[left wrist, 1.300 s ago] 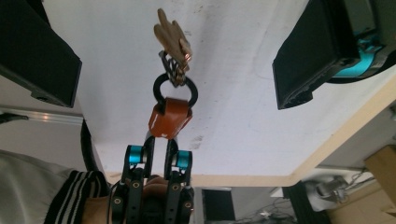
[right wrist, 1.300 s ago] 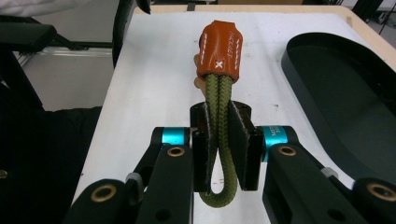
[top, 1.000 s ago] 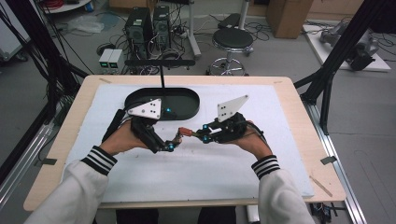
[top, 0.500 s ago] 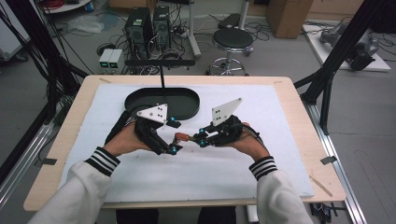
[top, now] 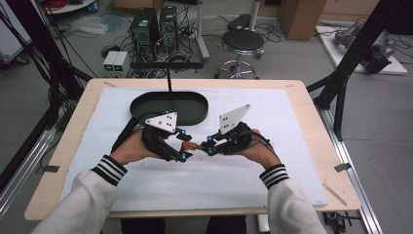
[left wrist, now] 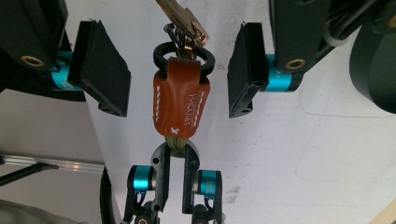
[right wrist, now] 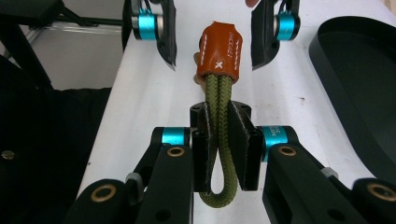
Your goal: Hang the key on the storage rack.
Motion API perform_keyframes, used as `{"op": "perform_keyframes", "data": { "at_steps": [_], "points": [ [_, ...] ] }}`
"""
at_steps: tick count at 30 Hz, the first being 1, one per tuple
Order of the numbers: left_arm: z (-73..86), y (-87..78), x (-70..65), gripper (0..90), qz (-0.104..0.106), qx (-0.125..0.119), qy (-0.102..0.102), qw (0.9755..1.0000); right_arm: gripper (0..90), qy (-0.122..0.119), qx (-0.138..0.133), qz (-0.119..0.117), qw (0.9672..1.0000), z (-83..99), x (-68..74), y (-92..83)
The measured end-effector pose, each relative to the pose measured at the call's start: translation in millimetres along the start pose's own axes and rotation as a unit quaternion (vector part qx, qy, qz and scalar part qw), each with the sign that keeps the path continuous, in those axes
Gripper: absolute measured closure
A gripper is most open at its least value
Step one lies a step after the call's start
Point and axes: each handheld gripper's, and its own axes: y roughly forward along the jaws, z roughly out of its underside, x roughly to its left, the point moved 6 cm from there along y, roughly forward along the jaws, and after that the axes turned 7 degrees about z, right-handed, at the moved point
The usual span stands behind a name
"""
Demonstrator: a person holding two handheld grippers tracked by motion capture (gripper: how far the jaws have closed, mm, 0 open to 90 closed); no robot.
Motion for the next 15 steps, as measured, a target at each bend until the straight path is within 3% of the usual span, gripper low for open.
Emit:
{"op": "perform_keyframes", "data": {
  "at_steps": [15],
  "points": [
    [2.1, 3.1, -0.3, 60.3, -0.005, 0.016, 0.005, 0.9998, 79.6, -0.004, 0.008, -0.008, 0.9999, 1.0, 2.2, 3.8]
  ]
}}
